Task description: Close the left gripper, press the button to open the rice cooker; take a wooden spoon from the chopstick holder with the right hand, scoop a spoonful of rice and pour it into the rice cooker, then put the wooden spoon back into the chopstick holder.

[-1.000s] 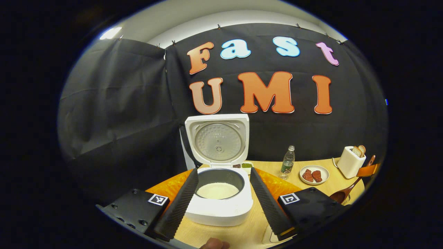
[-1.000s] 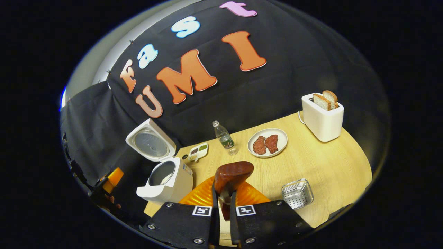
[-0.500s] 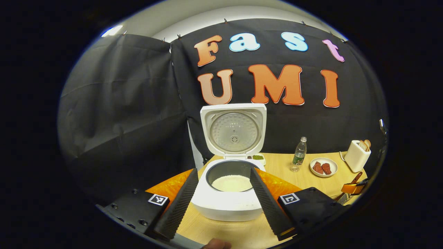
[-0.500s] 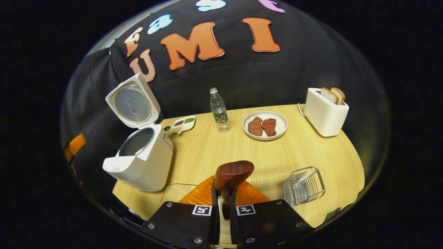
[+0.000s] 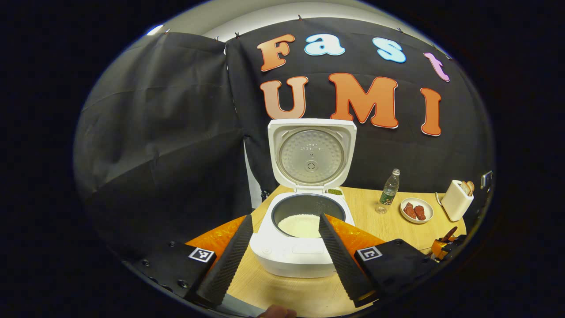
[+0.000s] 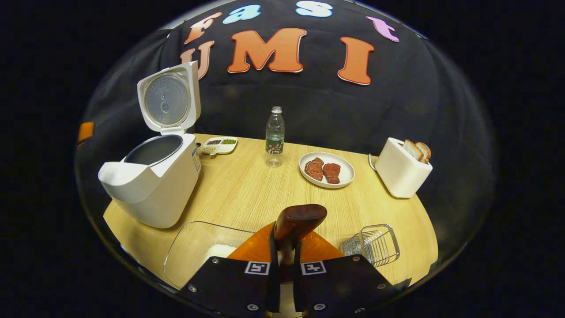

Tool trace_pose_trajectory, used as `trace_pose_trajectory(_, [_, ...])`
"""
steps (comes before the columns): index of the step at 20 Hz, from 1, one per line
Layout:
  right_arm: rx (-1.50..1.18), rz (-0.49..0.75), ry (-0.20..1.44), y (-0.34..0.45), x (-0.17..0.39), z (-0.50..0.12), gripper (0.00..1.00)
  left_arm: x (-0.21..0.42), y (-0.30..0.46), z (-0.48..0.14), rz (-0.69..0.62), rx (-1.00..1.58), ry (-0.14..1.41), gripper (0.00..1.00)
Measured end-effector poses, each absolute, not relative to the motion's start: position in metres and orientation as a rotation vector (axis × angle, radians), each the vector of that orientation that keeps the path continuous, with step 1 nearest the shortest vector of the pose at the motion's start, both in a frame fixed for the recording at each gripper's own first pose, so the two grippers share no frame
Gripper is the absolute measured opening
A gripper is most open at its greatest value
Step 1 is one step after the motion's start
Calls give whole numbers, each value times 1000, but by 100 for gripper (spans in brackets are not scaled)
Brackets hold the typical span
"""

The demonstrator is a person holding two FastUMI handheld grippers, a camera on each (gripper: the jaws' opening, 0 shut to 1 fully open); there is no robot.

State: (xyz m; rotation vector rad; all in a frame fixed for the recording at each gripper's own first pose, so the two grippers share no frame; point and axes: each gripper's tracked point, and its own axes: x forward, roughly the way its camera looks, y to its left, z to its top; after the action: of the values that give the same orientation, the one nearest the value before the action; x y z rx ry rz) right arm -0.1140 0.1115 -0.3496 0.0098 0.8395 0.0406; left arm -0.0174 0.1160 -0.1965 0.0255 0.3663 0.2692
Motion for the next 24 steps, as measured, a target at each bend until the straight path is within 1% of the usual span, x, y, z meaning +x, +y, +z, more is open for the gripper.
trace_pose_trajectory(1, [-36, 54, 831, 117, -116, -351, 12, -15, 118, -196, 269, 36, 360, 96])
trace_pose_trajectory(2, [-82, 66, 817, 121, -117, -352, 11, -14, 118, -197, 265, 42, 361, 100])
trace_pose_trajectory(3, [-129, 79, 800, 127, -116, -353, 12, -13, 118, -200, 256, 32, 373, 96])
trace_pose_trajectory(4, [-169, 95, 791, 132, -117, -354, 12, -12, 117, -202, 248, 14, 383, 96])
trace_pose_trajectory(5, [-193, 104, 775, 137, -116, -354, 7, -12, 116, -203, 244, 2, 388, 100])
trace_pose_trajectory(6, [-200, 111, 772, 140, -118, -354, 12, -12, 117, -202, 246, -1, 387, 100])
trace_pose_trajectory(7, [-188, 110, 772, 143, -118, -353, 12, -11, 121, -200, 250, 3, 382, 100])
trace_pose_trajectory(8, [-149, 114, 783, 146, -123, -353, 12, -11, 123, -199, 251, 7, 378, 97])
trace_pose_trajectory(9, [-92, 111, 780, 150, -127, -347, 11, -12, 125, -201, 251, 12, 377, 100])
trace_pose_trajectory(10, [-39, 107, 787, 152, -124, -352, 11, -13, 127, -203, 250, 17, 381, 96])
trace_pose_trajectory(11, [24, 102, 796, 155, -125, -349, 11, -14, 127, -205, 249, 18, 388, 100])
trace_pose_trajectory(12, [99, 98, 807, 161, -125, -349, 11, -15, 129, -207, 248, 17, 395, 100])
trace_pose_trajectory(13, [178, 98, 821, 168, -128, -347, 11, -14, 130, -210, 247, 16, 403, 96])
trace_pose_trajectory(14, [252, 103, 833, 175, -130, -347, 11, -14, 132, -210, 246, 17, 409, 96])
trace_pose_trajectory(15, [304, 116, 847, 184, -132, -345, 12, -14, 133, -212, 243, 19, 412, 100])
trace_pose_trajectory(16, [352, 141, 863, 194, -137, -345, 11, -14, 133, -212, 239, 23, 414, 96])
trace_pose_trajectory(17, [382, 159, 879, 203, -140, -344, 11, -13, 134, -211, 234, 30, 415, 96])
trace_pose_trajectory(18, [410, 174, 895, 210, -144, -343, 11, -12, 135, -211, 230, 36, 413, 100])
trace_pose_trajectory(19, [434, 174, 914, 213, -146, -344, 11, -12, 136, -211, 226, 41, 410, 100])
trace_pose_trajectory(21, [506, 144, 946, 207, -147, -347, 11, -11, 136, -209, 219, 49, 406, 100])
trace_pose_trajectory(22, [557, 128, 971, 206, -148, -349, 11, -11, 137, -209, 215, 50, 407, 96])
trace_pose_trajectory(23, [614, 107, 989, 201, -147, -354, 11, -12, 137, -211, 209, 51, 409, 96])
trace_pose_trajectory(24, [677, 88, 1007, 197, -148, -357, 12, -11, 136, -212, 206, 53, 410, 100])
